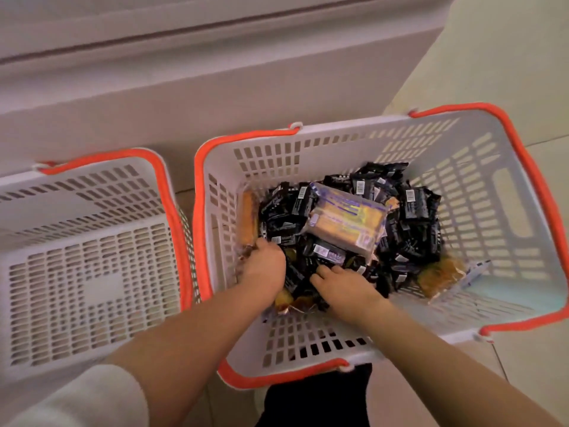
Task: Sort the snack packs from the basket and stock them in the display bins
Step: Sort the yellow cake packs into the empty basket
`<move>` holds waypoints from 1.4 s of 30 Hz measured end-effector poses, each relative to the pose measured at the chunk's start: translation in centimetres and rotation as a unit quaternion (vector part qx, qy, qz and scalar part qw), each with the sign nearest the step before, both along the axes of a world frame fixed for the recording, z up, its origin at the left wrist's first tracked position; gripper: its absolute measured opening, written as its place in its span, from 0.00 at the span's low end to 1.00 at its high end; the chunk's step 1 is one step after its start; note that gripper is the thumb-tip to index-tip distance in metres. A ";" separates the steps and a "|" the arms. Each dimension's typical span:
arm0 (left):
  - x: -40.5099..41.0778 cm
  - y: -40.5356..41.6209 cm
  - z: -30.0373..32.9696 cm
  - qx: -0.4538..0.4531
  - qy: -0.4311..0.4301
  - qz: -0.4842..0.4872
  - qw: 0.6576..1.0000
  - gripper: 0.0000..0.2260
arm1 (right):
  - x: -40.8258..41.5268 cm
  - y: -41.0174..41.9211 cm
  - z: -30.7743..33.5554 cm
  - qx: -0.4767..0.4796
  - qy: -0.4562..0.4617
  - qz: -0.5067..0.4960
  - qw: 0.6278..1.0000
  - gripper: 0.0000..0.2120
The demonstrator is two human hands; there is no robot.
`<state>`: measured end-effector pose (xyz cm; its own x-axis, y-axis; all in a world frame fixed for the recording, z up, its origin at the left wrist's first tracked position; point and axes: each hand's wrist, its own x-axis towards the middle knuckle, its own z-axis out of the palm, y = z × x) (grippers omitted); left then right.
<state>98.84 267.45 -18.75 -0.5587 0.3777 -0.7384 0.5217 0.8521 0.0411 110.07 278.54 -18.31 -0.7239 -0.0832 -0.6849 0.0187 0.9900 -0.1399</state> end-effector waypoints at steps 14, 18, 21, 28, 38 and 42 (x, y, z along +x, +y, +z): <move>-2.1 1.8 -1.8 0.160 0.006 -0.058 0.985 0.38 | 0.6 7.4 1.8 -0.051 0.121 -0.441 0.888 0.23; -3.3 2.7 -2.4 0.169 0.011 -0.099 0.981 0.36 | 0.3 7.4 0.6 -0.105 0.093 -0.409 0.902 0.24; -4.4 2.7 -2.4 0.170 0.012 -0.118 0.978 0.29 | -0.2 6.6 -0.2 -0.137 0.094 -0.341 0.925 0.23; -4.3 2.4 -0.4 0.267 -0.085 -0.082 0.956 0.22 | -0.3 5.8 -0.6 -0.192 0.072 -0.293 0.934 0.19; -1.5 1.9 -1.0 0.173 -0.018 -0.323 0.930 0.35 | 1.0 5.9 0.0 -0.074 0.028 -0.294 0.952 0.27; -1.2 2.5 -1.5 0.142 -0.002 -0.375 0.916 0.36 | 1.7 6.9 0.3 -0.080 0.003 -0.304 0.949 0.28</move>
<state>97.63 269.94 -20.21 -0.0602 0.8310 -0.5531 0.9554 0.2084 0.2092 111.76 285.41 -18.05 -0.6758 0.2482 -0.6940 0.5784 0.7623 -0.2905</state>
